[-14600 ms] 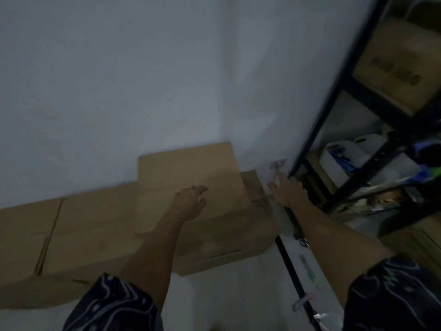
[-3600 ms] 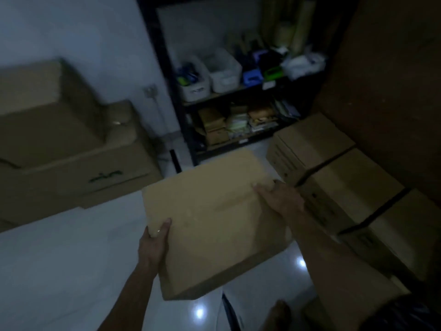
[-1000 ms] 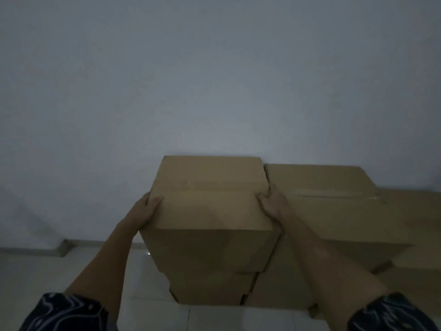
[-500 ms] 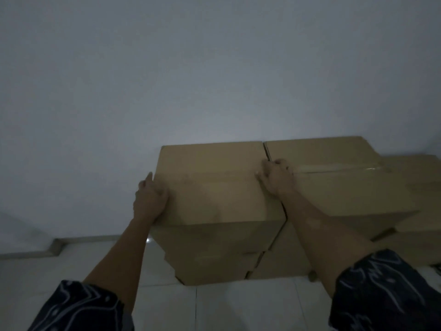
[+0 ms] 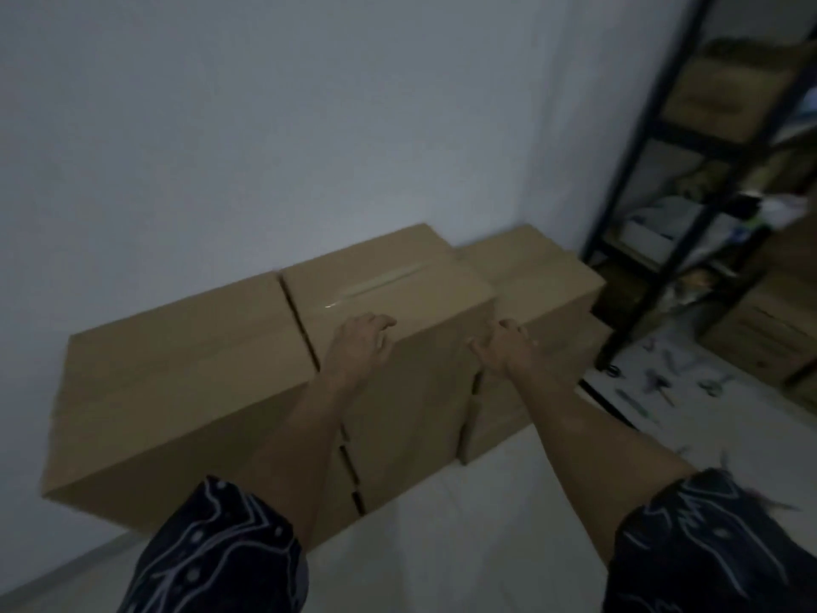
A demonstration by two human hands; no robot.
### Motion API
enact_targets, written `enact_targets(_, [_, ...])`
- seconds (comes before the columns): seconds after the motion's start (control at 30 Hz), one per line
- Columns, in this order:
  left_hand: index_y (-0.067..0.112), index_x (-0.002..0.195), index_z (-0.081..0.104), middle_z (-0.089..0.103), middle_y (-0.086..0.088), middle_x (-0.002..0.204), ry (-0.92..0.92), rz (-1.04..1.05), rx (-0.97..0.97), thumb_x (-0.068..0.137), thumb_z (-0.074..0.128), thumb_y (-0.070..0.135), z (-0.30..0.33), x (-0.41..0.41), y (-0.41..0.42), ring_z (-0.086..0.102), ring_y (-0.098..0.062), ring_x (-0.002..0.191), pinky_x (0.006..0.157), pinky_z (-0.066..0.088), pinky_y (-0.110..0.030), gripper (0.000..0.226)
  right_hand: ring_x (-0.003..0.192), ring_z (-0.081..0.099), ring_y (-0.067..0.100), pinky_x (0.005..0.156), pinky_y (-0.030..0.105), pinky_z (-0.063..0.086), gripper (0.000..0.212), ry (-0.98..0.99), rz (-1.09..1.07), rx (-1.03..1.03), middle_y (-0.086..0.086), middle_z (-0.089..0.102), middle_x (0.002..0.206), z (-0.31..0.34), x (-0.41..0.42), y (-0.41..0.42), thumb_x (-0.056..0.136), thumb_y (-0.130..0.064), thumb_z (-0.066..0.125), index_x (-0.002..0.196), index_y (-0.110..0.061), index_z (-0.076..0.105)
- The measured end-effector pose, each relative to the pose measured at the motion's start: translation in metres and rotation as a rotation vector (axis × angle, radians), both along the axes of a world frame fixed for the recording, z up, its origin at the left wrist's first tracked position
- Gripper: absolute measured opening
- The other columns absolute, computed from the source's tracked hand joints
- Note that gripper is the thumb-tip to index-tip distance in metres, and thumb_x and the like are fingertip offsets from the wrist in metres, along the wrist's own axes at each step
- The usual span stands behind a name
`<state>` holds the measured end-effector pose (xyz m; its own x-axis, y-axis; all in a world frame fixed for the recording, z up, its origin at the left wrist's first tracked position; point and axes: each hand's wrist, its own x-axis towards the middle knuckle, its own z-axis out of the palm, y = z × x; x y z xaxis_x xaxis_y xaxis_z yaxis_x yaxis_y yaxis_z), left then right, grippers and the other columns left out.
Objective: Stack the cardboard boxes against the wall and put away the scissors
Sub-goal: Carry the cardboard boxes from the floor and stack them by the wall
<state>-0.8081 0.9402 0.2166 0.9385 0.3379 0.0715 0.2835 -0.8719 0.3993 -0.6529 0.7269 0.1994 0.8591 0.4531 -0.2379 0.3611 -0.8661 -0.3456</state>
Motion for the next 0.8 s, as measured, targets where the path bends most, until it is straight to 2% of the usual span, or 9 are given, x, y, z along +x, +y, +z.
enact_targets(0.07, [0.020,0.125,0.059,0.064,-0.007,0.118,0.063,-0.102,0.003,0.087,0.036,0.042,0.004,0.038,-0.070,0.057,-0.031,0.110,0.097,0.042,-0.043,0.049,0.141,0.030,0.036,0.113,0.048,0.025,0.067,0.020,-0.076,-0.045,0.013,0.029,0.157,-0.003,0.020,-0.078,0.099,-0.057,0.038,0.155,-0.025,0.023])
enact_targets(0.17, [0.010,0.132,0.054,0.059,-0.014,0.130,0.138,-0.231,0.002,0.095,0.052,0.025,-0.003,0.084,-0.160,0.054,-0.032,0.118,0.099,0.040,-0.036,0.040,0.141,0.030,0.036,0.113,0.046,0.028,0.070,0.028,-0.144,-0.097,0.013,0.027,0.158,-0.008,0.040,-0.178,0.099,-0.060,0.034,0.156,-0.022,0.021])
enact_targets(0.27, [0.010,0.139,0.046,0.053,-0.014,0.138,0.258,-0.327,-0.073,0.097,0.050,0.029,-0.019,0.125,-0.249,0.051,-0.030,0.124,0.101,0.038,-0.031,0.045,0.142,0.029,0.037,0.113,0.049,0.031,0.069,0.064,-0.229,-0.088,0.014,0.027,0.158,-0.016,0.056,-0.274,0.099,-0.059,0.035,0.156,-0.021,0.022])
enact_targets(0.37, [0.011,0.146,0.037,0.045,-0.012,0.146,0.363,-0.385,-0.142,0.101,0.045,0.032,-0.030,0.163,-0.340,0.045,-0.028,0.131,0.105,0.033,-0.031,0.051,0.144,0.025,0.037,0.115,0.052,0.027,0.071,0.099,-0.314,-0.077,0.013,0.024,0.160,-0.025,0.073,-0.369,0.098,-0.058,0.039,0.157,-0.025,0.018])
enact_targets(0.5, [0.011,0.145,0.039,0.047,-0.011,0.144,0.422,-0.455,-0.187,0.099,0.048,0.033,-0.048,0.219,-0.436,0.047,-0.024,0.128,0.101,0.031,-0.021,0.052,0.144,0.026,0.036,0.115,0.048,0.027,0.072,0.131,-0.439,-0.086,0.013,0.025,0.159,-0.028,0.100,-0.470,0.098,-0.059,0.040,0.158,-0.026,0.016])
enact_targets(0.63, [0.017,0.148,0.034,0.044,-0.011,0.146,0.461,-0.490,-0.187,0.097,0.049,0.039,-0.055,0.290,-0.522,0.046,-0.028,0.129,0.108,0.036,-0.034,0.057,0.143,0.027,0.035,0.113,0.048,0.026,0.071,0.118,-0.525,-0.061,0.014,0.027,0.158,-0.035,0.140,-0.551,0.099,-0.058,0.040,0.158,-0.026,0.016])
enact_targets(0.73, [0.021,0.149,0.031,0.042,-0.009,0.148,0.479,-0.544,-0.197,0.097,0.049,0.042,-0.060,0.347,-0.585,0.046,-0.028,0.130,0.108,0.039,-0.037,0.059,0.143,0.028,0.035,0.113,0.049,0.026,0.071,0.131,-0.597,-0.054,0.015,0.028,0.157,-0.046,0.180,-0.611,0.098,-0.059,0.040,0.158,-0.027,0.017])
enact_targets(0.8, [0.021,0.148,0.033,0.044,-0.010,0.146,0.487,-0.573,-0.226,0.096,0.050,0.041,-0.073,0.388,-0.623,0.048,-0.027,0.128,0.105,0.040,-0.033,0.058,0.142,0.029,0.036,0.113,0.050,0.027,0.071,0.133,-0.643,-0.047,0.016,0.029,0.157,-0.055,0.211,-0.649,0.098,-0.059,0.041,0.157,-0.026,0.019])
